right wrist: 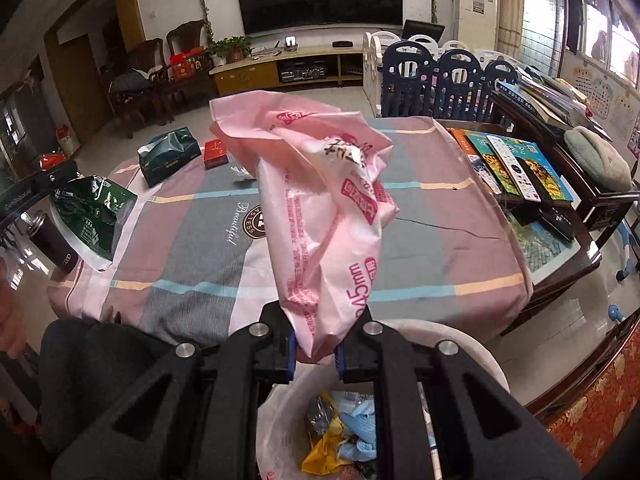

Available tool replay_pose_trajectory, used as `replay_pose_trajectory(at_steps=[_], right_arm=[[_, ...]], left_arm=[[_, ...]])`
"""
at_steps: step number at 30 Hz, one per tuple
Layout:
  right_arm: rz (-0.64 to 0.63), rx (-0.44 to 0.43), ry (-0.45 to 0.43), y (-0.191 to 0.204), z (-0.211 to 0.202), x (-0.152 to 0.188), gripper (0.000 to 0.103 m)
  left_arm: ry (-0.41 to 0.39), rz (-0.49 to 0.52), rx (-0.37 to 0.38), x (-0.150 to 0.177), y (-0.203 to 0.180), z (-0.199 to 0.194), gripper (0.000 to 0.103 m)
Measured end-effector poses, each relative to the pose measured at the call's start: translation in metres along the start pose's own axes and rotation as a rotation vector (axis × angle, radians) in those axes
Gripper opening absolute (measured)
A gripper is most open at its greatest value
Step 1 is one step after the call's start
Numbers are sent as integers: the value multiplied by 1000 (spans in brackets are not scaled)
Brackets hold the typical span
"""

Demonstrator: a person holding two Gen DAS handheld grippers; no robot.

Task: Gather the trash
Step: 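Carry both items over the wastebasket and open the right tool to drop the pink bag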

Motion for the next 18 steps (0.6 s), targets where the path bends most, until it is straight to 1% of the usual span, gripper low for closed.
replay_pose_trajectory(at_steps=[3, 7, 9, 11, 15, 18], right_arm=[[20, 2, -19, -13, -20, 10, 15], [25, 21, -72, -24, -53, 25, 15], [25, 24, -96, -29, -65, 34, 15], [23, 31, -105, -34, -73, 44, 15], [34, 45, -70, -48, -72, 62, 15], [63, 47, -30, -59, -66, 71, 15]], left_arm=[[-28, 12, 33, 12, -14, -35, 25], [-60, 25, 75, 35, -35, -71, 25], [-62, 59, 91, 52, -52, -84, 25], [-45, 111, 108, 70, -69, -92, 25], [-9, 170, 132, 91, -90, -96, 25], [3, 186, 140, 92, -94, -91, 25]])
Point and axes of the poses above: each gripper's, at about its wrist camera, not at the fingertips, and z roughly the way its jaws point, y to its left, x to its underside, the point moved 1 cm from there along z, roughly the way its jaws point, and after that the axes turned 11 degrees about y, right-handed, at the moved point
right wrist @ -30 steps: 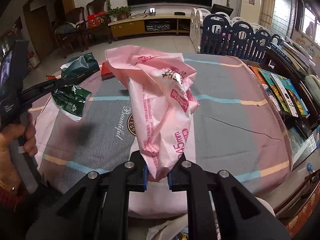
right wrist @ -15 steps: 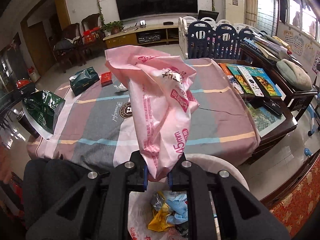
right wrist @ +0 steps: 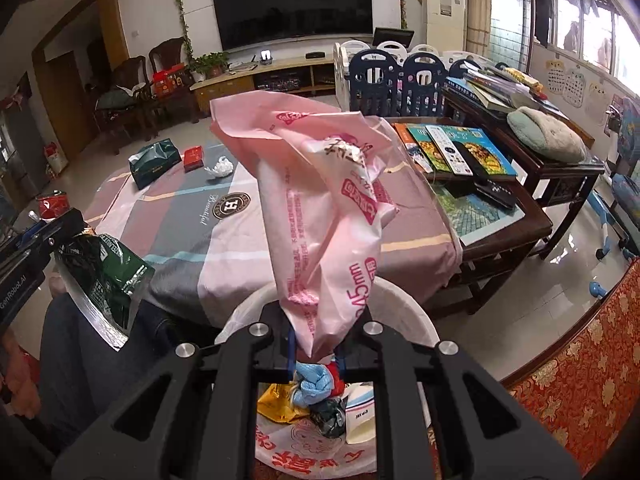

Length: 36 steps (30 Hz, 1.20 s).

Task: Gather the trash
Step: 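Carry both items over the wastebasket and open the right tool to drop the pink bag, then open the left tool to drop the green wrapper into the wastebasket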

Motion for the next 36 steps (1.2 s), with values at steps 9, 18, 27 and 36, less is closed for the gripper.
replay_pose_trajectory(at_steps=[9, 18, 27, 36], right_arm=[[39, 26, 169, -3, 47, 19, 15], [65, 62, 300, -11, 81, 39, 15], [106, 28, 406, -16, 100, 49, 19], [221, -3, 367, -34, 84, 42, 65]], left_arm=[[25, -33, 10, 1, 13, 8, 25], [32, -39, 12, -2, 17, 11, 25], [41, -40, 17, 0, 18, 14, 25], [47, -38, 19, 2, 18, 16, 25]])
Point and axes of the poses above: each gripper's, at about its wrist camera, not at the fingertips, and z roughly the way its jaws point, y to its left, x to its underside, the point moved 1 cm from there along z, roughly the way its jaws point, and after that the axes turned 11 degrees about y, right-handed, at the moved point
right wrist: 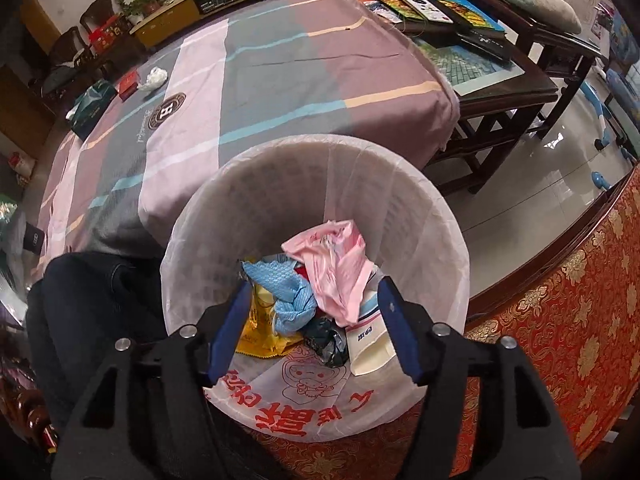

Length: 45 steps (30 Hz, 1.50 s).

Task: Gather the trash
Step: 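Open the left tool to drop the green wrapper into the wastebasket, then move both tools from the wastebasket back toward the table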

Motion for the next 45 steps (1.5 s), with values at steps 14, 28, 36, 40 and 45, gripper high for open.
replay_pose_trajectory(at_steps=[14, 28, 36, 40, 45], right_arm=[[158, -86, -270, -36, -67, -6, 65], [171, -105, -381, -48, -91, -4, 69], [157, -118, -379, -39, -89, -4, 72], [147, -118, -372, -36, -86, -5, 74], [129, -130, -336, -26, -75, -11, 74]], left_arm=[[121, 32, 282, -14, -21, 39, 25], [188, 285, 389, 5, -109, 65, 55], [129, 260, 322, -1, -95, 47, 84], [126, 229, 275, -4, -82, 49, 88], [142, 118, 171, -10, -44, 68, 91]])
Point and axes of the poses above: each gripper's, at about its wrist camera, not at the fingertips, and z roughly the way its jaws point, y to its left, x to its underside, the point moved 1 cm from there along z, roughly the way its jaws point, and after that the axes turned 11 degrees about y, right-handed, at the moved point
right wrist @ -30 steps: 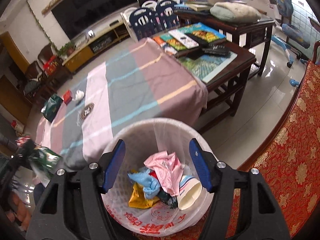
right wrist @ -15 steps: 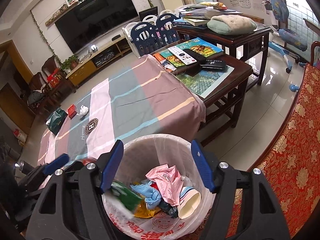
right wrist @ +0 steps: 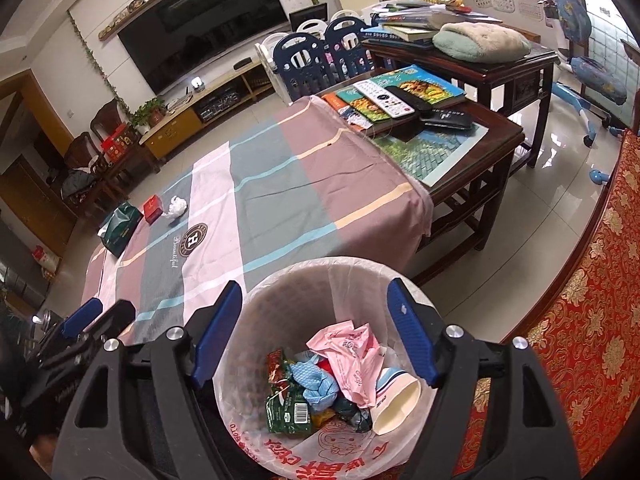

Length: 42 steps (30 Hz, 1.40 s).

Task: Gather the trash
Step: 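Move both tools from the wastebasket back toward the table, then grasp the white tissue with the right tool while the left tool grasps the red cigarette box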

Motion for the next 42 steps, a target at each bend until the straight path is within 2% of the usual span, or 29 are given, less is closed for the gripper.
replay_pose_trajectory(at_steps=[6, 11, 16, 21, 27, 30, 33, 34, 35, 38, 40, 42], right_arm=[[-52, -32, 32, 32, 27, -13, 74], [-166, -25, 36, 89, 73, -34, 74], [-279, -40, 87, 157, 125, -52, 74], [-381, -46, 120, 226, 186, -81, 74], [-462, -30, 212, 300, 291, -130, 74], [-468, 45, 258, 324, 346, -152, 74], [-495, 102, 264, 336, 379, -160, 73], [-503, 107, 259, 339, 384, -162, 63], [-516, 106, 262, 341, 390, -162, 46], [-554, 76, 241, 341, 389, -158, 25], [-551, 65, 211, 336, 377, -156, 23], [-539, 1, 216, 325, 359, -154, 23]], left_arm=[[28, -196, -114, -3, 79, 15, 91], [10, -336, -221, 0, 145, 17, 81], [32, -449, -239, 1, 205, 30, 66], [56, -534, -257, 5, 254, 46, 66], [89, -590, -254, 8, 294, 59, 70], [100, -620, -241, 1, 316, 73, 76], [89, -635, -233, -20, 335, 91, 79], [77, -632, -232, -26, 340, 97, 80], [67, -624, -232, -36, 344, 103, 80], [51, -600, -249, -73, 358, 123, 84], [37, -578, -247, -99, 363, 138, 90], [33, -545, -257, -127, 363, 158, 93]])
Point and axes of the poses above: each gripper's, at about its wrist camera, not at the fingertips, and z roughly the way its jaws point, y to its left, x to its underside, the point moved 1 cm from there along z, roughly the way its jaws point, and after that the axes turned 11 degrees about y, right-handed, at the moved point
